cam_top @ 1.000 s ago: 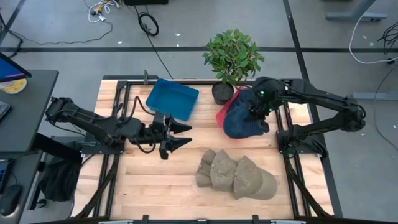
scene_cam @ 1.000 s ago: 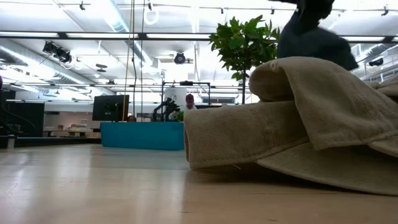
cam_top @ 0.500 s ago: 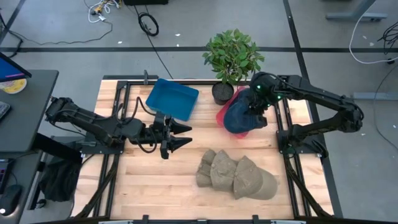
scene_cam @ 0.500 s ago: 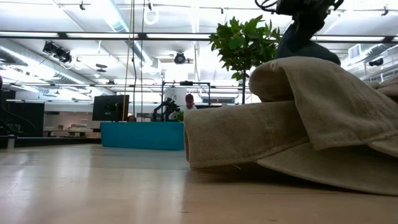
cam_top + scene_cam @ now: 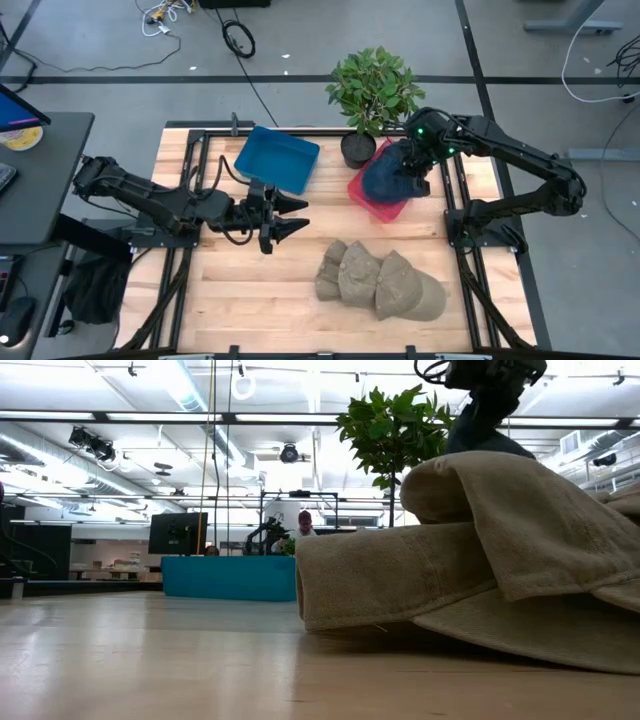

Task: Pick & Place hat
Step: Put the blue cap into the red bin

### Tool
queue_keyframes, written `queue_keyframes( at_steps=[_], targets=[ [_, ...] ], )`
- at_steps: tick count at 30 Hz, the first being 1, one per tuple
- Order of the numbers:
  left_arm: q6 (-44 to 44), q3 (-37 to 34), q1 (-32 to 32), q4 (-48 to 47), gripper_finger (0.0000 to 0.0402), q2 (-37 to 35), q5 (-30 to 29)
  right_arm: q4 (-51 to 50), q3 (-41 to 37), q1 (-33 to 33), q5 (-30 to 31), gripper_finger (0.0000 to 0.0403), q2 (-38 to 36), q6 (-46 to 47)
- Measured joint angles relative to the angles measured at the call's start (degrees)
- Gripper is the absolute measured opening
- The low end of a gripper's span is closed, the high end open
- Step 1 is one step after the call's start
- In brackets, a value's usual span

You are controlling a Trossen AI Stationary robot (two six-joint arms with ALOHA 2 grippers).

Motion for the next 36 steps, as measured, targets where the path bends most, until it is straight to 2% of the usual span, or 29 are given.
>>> queue_keyframes(
  at_steps=[16,27,31,36],
  targets=[
    [0.05,-0.02,0.00,-0.02,0.0282,0.00,-0.59,-0.15,-0.02,-0.70,0.00,0.0029,0.22,-3.87],
    [0.07,-0.02,0.00,-0.02,0.0282,0.00,-0.59,-0.09,-0.07,-0.68,0.10,0.0029,5.39,-5.71],
    [0.10,-0.02,0.00,-0.07,0.0282,0.02,-0.59,-0.22,-0.07,-0.68,2.78,0.0029,6.88,-6.05],
    [0.11,-0.02,0.00,-1.13,0.0282,0.02,-0.59,0.87,-0.72,-0.66,3.04,0.0029,7.43,-6.01]
  ],
)
